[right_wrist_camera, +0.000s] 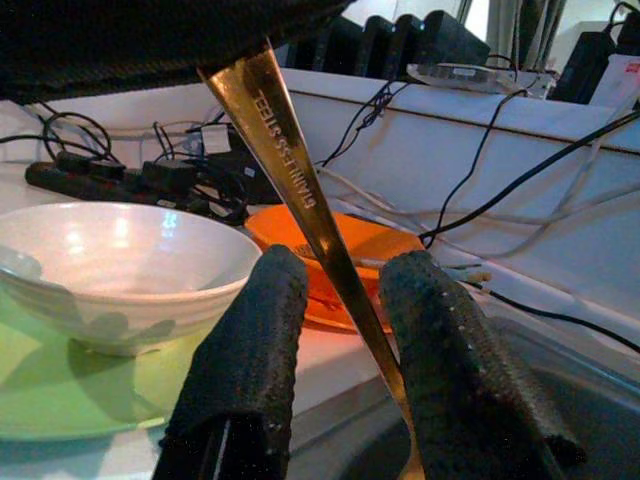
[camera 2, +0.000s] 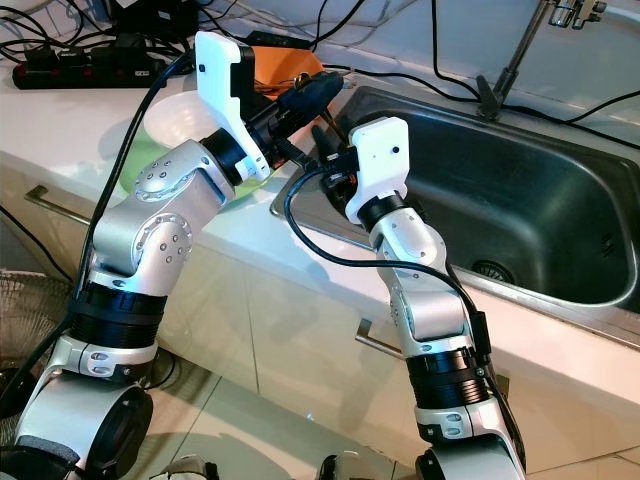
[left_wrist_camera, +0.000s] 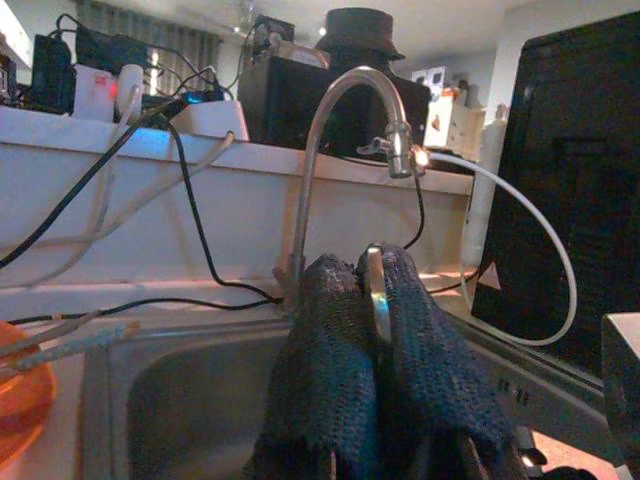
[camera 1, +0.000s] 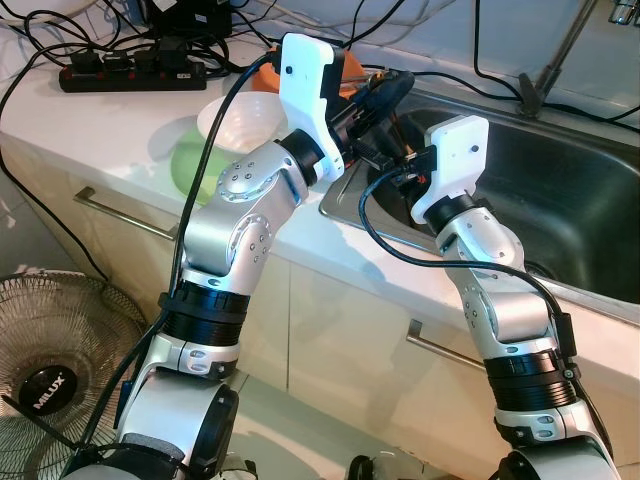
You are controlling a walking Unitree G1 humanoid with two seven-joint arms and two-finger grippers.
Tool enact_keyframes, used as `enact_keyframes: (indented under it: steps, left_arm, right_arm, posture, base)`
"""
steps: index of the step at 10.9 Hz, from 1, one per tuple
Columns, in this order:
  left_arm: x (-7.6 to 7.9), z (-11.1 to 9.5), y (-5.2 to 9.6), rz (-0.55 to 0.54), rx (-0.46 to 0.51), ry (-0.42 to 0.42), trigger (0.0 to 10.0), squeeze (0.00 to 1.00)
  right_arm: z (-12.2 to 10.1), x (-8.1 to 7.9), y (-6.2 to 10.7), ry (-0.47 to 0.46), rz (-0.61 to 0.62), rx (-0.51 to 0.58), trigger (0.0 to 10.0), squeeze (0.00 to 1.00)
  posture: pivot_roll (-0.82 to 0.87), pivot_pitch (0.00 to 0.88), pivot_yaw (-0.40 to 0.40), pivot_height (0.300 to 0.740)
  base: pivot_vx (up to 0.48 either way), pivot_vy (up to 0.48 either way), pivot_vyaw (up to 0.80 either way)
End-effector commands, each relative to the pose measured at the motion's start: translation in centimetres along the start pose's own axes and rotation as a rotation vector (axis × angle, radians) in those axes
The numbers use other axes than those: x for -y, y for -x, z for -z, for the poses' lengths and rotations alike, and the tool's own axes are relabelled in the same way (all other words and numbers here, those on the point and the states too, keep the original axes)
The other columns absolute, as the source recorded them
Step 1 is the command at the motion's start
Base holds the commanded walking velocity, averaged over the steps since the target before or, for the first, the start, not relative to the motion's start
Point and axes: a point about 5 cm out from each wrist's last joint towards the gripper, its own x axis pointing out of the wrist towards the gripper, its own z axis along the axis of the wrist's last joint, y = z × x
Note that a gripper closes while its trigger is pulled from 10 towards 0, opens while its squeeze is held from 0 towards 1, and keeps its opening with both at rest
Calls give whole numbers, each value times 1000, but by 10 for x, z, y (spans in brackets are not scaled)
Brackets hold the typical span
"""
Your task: Kitchen organization
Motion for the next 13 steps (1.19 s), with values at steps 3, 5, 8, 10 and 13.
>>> enact_keyframes:
  steps: [3, 5, 8, 10, 13]
  left_arm:
    - [5, -2, -2, 25, 2, -15, 10000, 0]
    - [5, -2, -2, 27, 2, -18, 10000, 0]
    - [5, -2, -2, 20, 3, -27, 10000, 0]
    - [5, -1, -2, 19, 4, -11, 10000, 1000]
    - [7, -2, -1, 25, 12, 0, 10000, 1000]
  right_arm:
    - [3, 1, 0, 2, 13, -3, 0, 0]
    - [3, 2, 0, 4, 18, -5, 0, 0]
    - [4, 2, 0, 3, 20, -8, 0, 0]
    - [6, 2, 0, 5, 23, -9, 0, 0]
    - [8, 6, 0, 11, 56, -19, 0, 0]
  posture:
    - [-22, 50, -34, 719]
    - [-20, 50, -35, 719]
    - [-19, 51, -36, 719]
    - [-19, 51, -36, 719]
    - [-19, 51, -36, 719]
  base:
    - [0, 0, 0]
    - [0, 0, 0]
    - [0, 0, 0]
    - [0, 0, 0]
    - [0, 0, 0]
